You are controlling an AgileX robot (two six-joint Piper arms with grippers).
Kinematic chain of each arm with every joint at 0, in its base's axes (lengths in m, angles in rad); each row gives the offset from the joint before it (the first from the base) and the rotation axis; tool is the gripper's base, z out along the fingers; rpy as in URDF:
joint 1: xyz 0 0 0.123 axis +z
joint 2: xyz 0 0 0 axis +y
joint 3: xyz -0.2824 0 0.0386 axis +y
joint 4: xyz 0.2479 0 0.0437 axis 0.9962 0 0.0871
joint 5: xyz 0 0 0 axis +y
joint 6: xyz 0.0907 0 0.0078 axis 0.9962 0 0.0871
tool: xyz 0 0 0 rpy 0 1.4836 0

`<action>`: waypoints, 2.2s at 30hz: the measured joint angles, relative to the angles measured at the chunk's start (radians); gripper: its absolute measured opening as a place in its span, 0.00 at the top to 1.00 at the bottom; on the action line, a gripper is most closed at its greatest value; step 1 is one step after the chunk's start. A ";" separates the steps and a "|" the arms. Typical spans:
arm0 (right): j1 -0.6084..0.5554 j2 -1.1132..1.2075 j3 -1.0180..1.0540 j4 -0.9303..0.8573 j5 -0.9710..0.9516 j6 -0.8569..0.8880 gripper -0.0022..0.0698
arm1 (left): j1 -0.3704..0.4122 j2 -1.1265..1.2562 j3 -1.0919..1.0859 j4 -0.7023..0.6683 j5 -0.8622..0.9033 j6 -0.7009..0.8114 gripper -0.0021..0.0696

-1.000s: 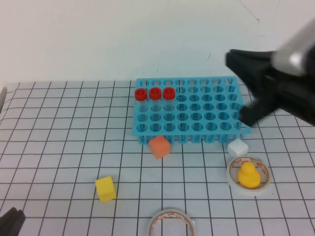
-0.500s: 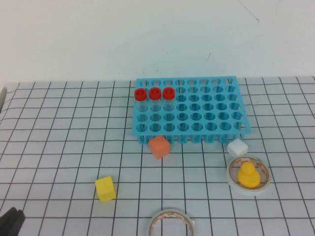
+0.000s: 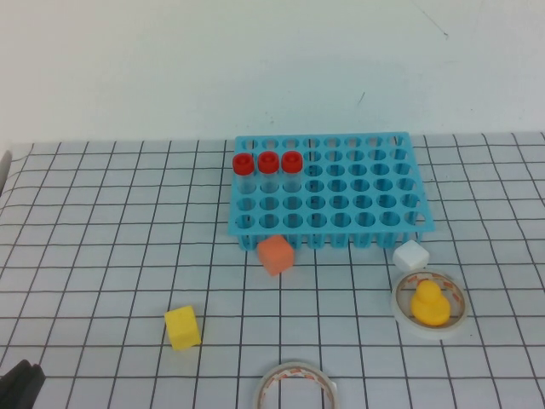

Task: Place the test tubes

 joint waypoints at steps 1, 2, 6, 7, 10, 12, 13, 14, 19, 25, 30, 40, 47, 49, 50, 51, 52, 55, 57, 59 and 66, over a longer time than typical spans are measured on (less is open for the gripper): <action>0.000 0.000 0.010 0.094 0.002 -0.085 0.97 | 0.000 0.000 0.000 0.000 0.000 0.000 0.97; 0.000 -0.001 0.025 0.235 0.008 -0.218 0.97 | 0.000 0.000 0.000 0.000 0.000 0.000 0.97; -0.025 -0.004 0.093 0.718 0.003 -0.707 0.97 | 0.000 0.000 0.000 0.000 0.017 0.000 0.97; -0.060 -0.017 0.138 0.811 -0.026 -0.786 0.97 | 0.000 0.000 0.000 0.000 0.033 0.000 0.97; -0.140 -0.083 0.198 0.866 -0.049 -0.814 0.97 | 0.000 0.000 0.000 0.000 0.057 0.000 0.97; -0.213 -0.147 0.238 0.878 -0.043 -0.807 0.97 | 0.000 0.000 0.000 0.000 0.066 0.000 0.97; -0.255 -0.176 0.251 0.880 -0.034 -0.797 0.97 | 0.000 0.000 0.000 0.000 0.072 0.000 0.97; -0.301 -0.214 0.266 0.880 -0.015 -0.785 0.97 | 0.000 0.000 0.000 0.000 0.077 0.000 0.97; -0.518 -0.378 0.333 0.827 0.126 -0.688 0.97 | 0.000 0.000 0.000 0.002 0.091 0.000 0.97; -0.617 -0.410 0.384 0.721 0.187 -0.521 0.97 | 0.000 0.000 0.000 0.004 0.101 0.000 0.97; -0.621 -0.410 0.392 0.665 0.226 -0.447 0.97 | 0.000 0.000 0.000 0.004 0.105 0.000 0.97; -0.548 -0.410 0.391 0.663 0.254 -0.422 0.97 | 0.000 0.000 0.000 0.004 0.128 0.000 0.97; -0.546 -0.410 0.387 0.665 0.266 -0.412 0.97 | 0.000 0.000 0.000 0.004 0.128 0.000 0.97; -0.546 -0.410 0.387 0.665 0.266 -0.412 0.97 | 0.000 0.000 0.000 0.004 0.128 0.000 0.97; -0.546 -0.410 0.387 0.665 0.266 -0.412 0.97 | 0.000 0.000 0.000 0.004 0.128 0.000 0.97; -0.546 -0.410 0.387 0.665 0.266 -0.412 0.97 | 0.000 0.000 0.000 0.004 0.128 0.000 0.97; -0.546 -0.410 0.387 0.665 0.266 -0.412 0.97 | 0.000 0.000 0.000 0.004 0.128 0.000 0.97; -0.546 -0.410 0.387 0.666 0.266 -0.412 0.97 | 0.000 0.000 0.000 0.004 0.128 0.000 0.97; -0.546 -0.410 0.387 0.666 0.266 -0.412 0.97 | 0.000 0.000 0.000 0.004 0.128 0.000 0.97; -0.546 -0.410 0.387 0.666 0.266 -0.412 0.97 | 0.000 0.000 0.000 0.004 0.128 0.000 0.97; -0.546 -0.410 0.387 0.667 0.267 -0.412 0.97 | 0.000 0.000 0.000 0.004 0.128 0.000 0.97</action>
